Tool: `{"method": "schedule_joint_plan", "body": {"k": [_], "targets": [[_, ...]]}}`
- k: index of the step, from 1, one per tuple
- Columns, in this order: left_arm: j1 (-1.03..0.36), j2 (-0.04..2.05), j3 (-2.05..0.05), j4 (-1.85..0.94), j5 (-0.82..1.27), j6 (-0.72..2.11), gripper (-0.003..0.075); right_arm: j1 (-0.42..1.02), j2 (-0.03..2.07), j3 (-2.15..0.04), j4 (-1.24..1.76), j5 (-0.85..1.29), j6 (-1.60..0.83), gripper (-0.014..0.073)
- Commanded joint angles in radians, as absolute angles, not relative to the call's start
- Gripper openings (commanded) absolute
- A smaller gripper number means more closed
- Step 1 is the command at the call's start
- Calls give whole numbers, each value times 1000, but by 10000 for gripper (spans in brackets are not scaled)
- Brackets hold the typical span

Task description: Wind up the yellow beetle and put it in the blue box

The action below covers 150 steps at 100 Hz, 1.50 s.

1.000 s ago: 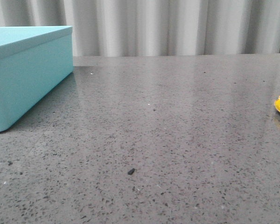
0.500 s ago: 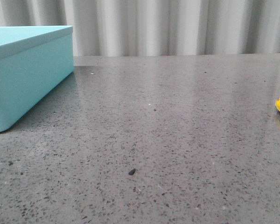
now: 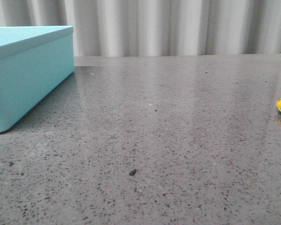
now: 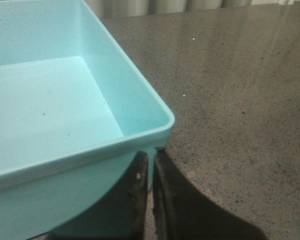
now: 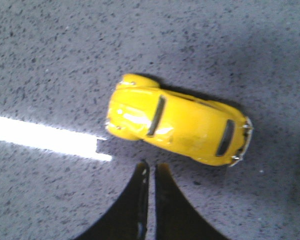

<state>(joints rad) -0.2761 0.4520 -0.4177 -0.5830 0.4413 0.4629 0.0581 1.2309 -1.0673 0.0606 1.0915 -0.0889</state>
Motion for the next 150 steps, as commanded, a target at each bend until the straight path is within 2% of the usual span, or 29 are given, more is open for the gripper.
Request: {"method": "schedule_joint_plan", "body": {"k": [1,150], "targets": [[-285,465,-437,-599,390,466,-21,21,1213,-1099,64,1041,-87,-41],[-285,465,-434,-631,296,466,-21,6,1316,-1096,110,996,-87,-41]]}}
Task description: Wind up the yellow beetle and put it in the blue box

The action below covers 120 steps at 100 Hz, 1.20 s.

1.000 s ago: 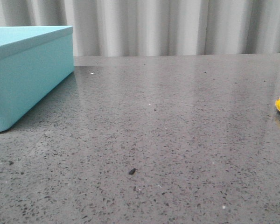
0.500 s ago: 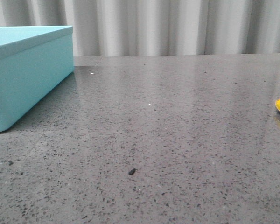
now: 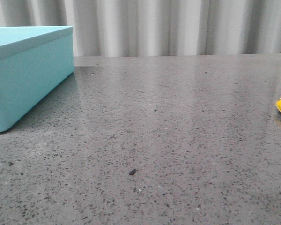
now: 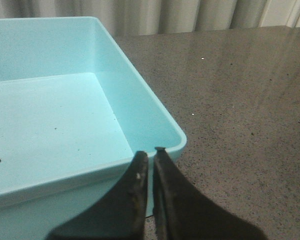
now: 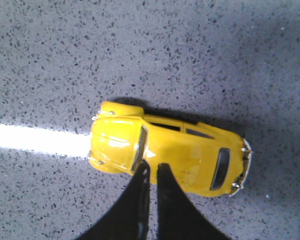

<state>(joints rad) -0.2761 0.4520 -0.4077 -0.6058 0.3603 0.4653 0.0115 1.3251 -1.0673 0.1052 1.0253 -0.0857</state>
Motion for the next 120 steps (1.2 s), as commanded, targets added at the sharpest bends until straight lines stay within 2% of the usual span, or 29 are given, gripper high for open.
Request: {"method": "schedule_joint_plan", "body": {"k": [1,83,120], "targets": [[-285,465,-434,-633,296,466,-21,6,1318,-1096,110,996,-87,-41],[-285,465,-434,-635,296,466,-21,6,1366,-1094,110,1000,-87,-41],[-285,465,-434,-650,296,466,-21,-1,1366,-1022,68,992,-87,-41]]}}
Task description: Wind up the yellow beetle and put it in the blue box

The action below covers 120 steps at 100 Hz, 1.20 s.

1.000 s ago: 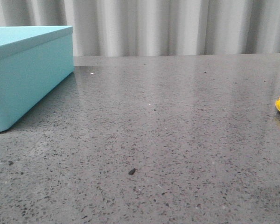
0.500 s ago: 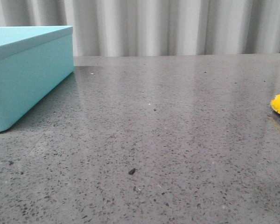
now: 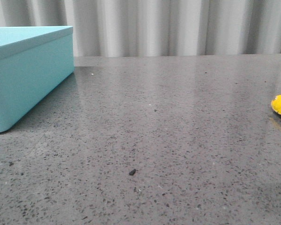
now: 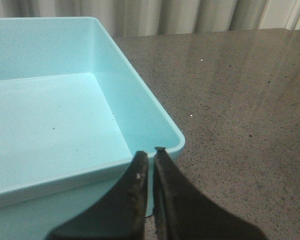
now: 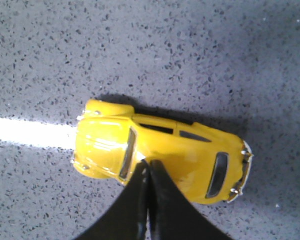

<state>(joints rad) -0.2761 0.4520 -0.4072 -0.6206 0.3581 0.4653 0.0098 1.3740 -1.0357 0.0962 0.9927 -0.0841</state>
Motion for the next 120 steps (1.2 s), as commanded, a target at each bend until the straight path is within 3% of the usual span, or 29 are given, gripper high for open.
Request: {"method": "schedule_joint_plan", "body": {"k": [1,31,68,97,120], "targets": [[-285,465,-434,-650,296,466,-21,-4,1366,-1023,68,992,-87,-41],[-285,465,-434,-650,296,466,-21,-126,1366,-1015,15,1036,-74,-41],[-285,465,-434,-650,296,466,-21,-134,1353,-1028,-100,997,0,-41],[-285,465,-434,-670,294,466,-21,34,1096,-1151,-83,929,-8,-41],[-285,465,-434,-692,294,466,-21,152,840,-1096,0,750,-8,-41]]}}
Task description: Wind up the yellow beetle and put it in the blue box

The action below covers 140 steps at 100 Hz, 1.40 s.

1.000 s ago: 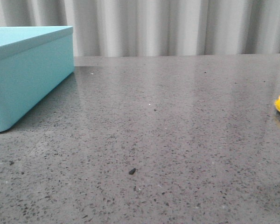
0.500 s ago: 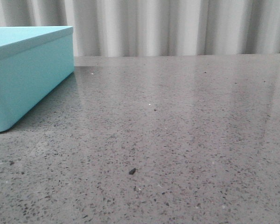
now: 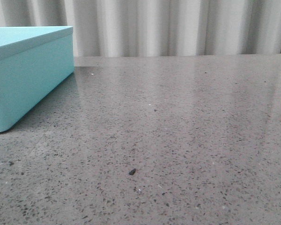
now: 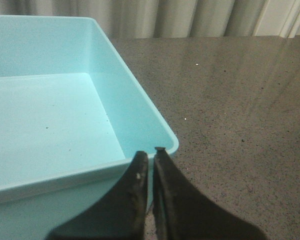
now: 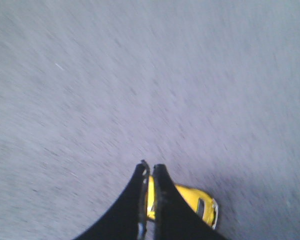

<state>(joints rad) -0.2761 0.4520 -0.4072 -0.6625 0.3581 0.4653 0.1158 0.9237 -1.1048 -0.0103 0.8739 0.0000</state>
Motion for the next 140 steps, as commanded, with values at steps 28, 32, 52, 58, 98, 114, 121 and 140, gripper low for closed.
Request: {"method": "schedule_joint_plan", "body": {"k": [28,32,52,58,98,114,121,140], "targets": [[-285,465,-434,-692,294,466,-21,246,521,-860,0,479,-151,-41],[-285,465,-434,-692,294,466,-21,246,482,-832,-18,464,-182,-41],[-285,465,-434,-692,294,466,-21,244,365,-742,-64,461,-198,-41],[-285,465,-434,-692,288,466,-21,244,356,-742,-64,461,-198,-41],[-285,540,-588,-629,263,466,-21,244,354,-742,-64,430,-198,-41],[-285,656,-729,-585,385,479,-21,244,354,-742,-64,425,-198,-41],[-285,712,-789,-583,445,521,-21,244,354,-742,-64,424,-198,-41],[-285,867,-954,-583,600,636,-17,244,354,-742,-64,423,-198,-41]]}}
